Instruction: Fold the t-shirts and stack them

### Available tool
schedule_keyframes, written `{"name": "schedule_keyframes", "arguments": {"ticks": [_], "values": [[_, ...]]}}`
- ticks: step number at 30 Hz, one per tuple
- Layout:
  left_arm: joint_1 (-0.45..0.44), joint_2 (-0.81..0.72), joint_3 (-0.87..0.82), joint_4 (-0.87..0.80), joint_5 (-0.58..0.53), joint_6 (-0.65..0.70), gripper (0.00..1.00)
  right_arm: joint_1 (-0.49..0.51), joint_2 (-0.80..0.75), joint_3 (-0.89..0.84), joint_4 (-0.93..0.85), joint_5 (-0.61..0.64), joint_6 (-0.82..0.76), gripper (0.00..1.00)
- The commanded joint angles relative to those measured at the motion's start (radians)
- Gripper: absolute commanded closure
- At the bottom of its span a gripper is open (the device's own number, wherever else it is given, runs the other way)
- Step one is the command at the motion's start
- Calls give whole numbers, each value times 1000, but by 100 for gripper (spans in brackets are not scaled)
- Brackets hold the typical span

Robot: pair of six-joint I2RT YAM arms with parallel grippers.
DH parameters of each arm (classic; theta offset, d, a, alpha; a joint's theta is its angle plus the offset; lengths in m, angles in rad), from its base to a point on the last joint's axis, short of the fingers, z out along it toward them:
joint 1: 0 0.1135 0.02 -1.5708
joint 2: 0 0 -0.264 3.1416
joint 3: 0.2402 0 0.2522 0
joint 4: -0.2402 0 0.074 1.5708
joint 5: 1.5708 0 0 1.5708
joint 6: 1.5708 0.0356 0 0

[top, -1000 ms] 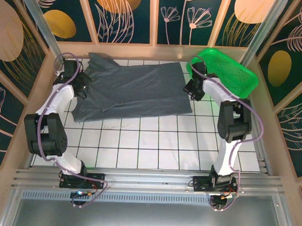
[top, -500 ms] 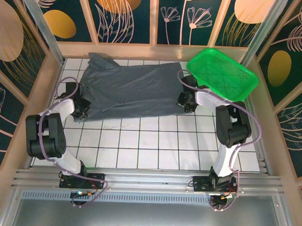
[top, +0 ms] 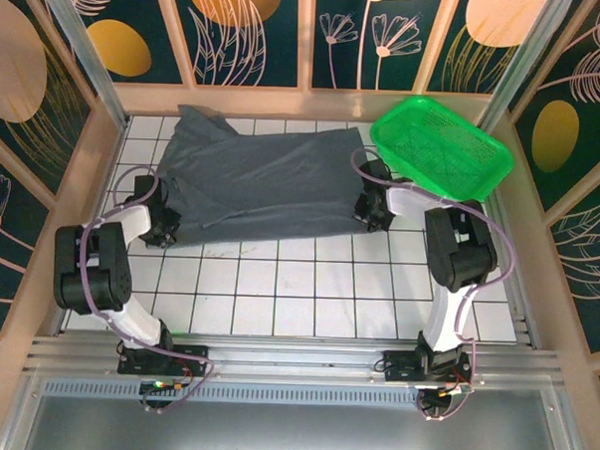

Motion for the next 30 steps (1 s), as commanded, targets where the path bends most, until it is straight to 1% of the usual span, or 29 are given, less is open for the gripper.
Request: {"name": "schedule_keyframes", "arguments": {"ticks": [1,5,7,9,12,14,15,16,18,19,21,22,25,30], "values": [[15,-59,-93,-119,-51,-16,82,16,-65,-158,-136,9,65,85],[27,-162,-152,-168,-93,-13,82,49,-180,-272,-141,-9,110,83],[27,-201,-157,-193,-108,-23,81,60,-221,-291,-144,-12,122,83],[27,-237,-145,-228,-125,-46,78,73,-250,-277,-157,-13,125,81],[27,-312,-102,-237,-100,-78,68,101,-313,-231,-124,0,93,69],[18,-304,-55,-248,-44,-78,62,120,-348,-201,-60,-27,48,62],[11,-292,-34,-257,-10,-79,57,125,-355,-190,-14,-80,24,58],[3,-287,-26,-256,26,-84,52,126,-358,-184,44,-172,-5,54],[-21,-298,-38,-249,94,-121,46,129,-344,-172,161,-368,-47,50],[-42,-304,-53,-240,128,-146,44,135,-329,-155,194,-442,-53,48],[-85,-311,-85,-218,187,-198,42,149,-298,-123,235,-540,-56,44],[-108,-318,-105,-195,216,-231,42,158,-280,-103,239,-568,-59,43],[-151,-323,-146,-134,262,-311,42,180,-234,-52,217,-569,-64,42],[-180,-280,-162,-85,277,-344,41,184,-212,-41,229,-551,-44,42]]}}
